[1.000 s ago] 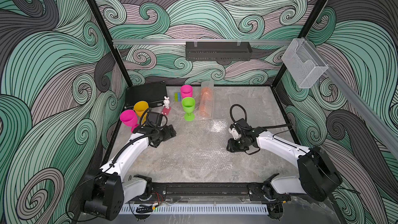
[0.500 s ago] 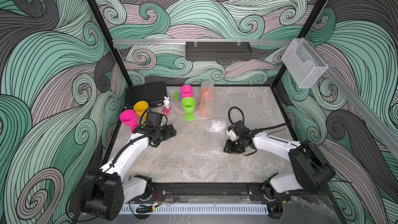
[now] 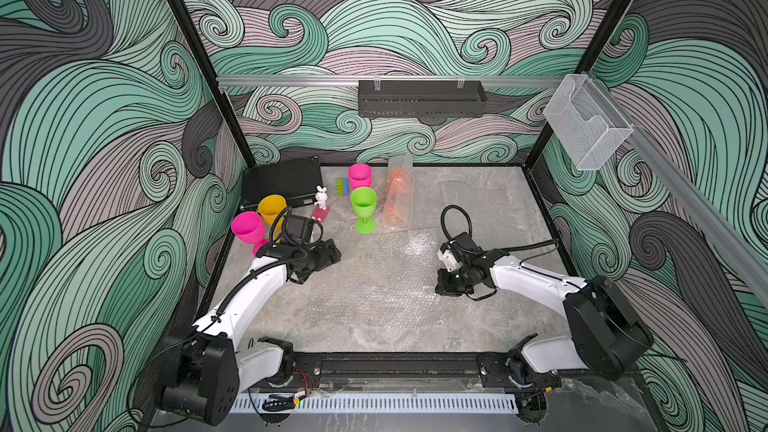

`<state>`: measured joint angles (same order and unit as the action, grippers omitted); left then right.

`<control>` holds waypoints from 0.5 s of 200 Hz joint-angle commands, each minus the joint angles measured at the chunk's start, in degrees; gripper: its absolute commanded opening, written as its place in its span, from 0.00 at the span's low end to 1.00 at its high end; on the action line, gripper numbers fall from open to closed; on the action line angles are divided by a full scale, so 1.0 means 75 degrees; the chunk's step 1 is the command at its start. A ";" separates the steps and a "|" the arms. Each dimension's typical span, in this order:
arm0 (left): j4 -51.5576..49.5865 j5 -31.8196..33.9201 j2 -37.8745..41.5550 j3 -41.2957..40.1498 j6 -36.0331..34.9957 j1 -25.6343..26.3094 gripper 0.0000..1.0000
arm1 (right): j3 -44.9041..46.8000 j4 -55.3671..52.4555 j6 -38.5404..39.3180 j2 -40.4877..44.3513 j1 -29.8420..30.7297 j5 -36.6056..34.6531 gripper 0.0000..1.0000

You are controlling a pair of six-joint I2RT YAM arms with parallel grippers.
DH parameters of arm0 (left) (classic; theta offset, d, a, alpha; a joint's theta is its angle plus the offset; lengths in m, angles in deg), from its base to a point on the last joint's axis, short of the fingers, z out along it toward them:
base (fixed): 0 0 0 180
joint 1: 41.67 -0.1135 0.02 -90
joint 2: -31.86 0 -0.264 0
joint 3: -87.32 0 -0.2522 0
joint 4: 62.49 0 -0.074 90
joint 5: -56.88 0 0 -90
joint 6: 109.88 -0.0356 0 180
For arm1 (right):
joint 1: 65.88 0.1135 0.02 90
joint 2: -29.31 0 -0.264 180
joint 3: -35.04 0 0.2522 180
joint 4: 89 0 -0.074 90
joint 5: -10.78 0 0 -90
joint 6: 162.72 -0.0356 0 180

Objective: Unpack wine glasses from bubble wrap
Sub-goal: Move the bubble wrap onto the bubble wrap.

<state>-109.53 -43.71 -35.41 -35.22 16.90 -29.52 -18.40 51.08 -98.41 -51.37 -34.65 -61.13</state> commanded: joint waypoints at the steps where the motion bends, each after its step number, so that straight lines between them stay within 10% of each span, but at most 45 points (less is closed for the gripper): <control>1: 0.0078 -0.0044 0.0121 -0.0015 0.0095 -0.0048 0.91 | -0.0325 -0.0565 0.0193 0.0323 0.0028 -0.0270 0.02; 100: 0.0123 -0.0076 0.0239 -0.0070 0.0078 -0.0049 0.91 | -0.0799 -0.2225 0.0607 0.1719 -0.1807 -0.1758 0.00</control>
<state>-109.24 -43.82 -34.80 -35.26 16.90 -29.52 -22.84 39.37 -95.26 -40.05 -43.53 -69.28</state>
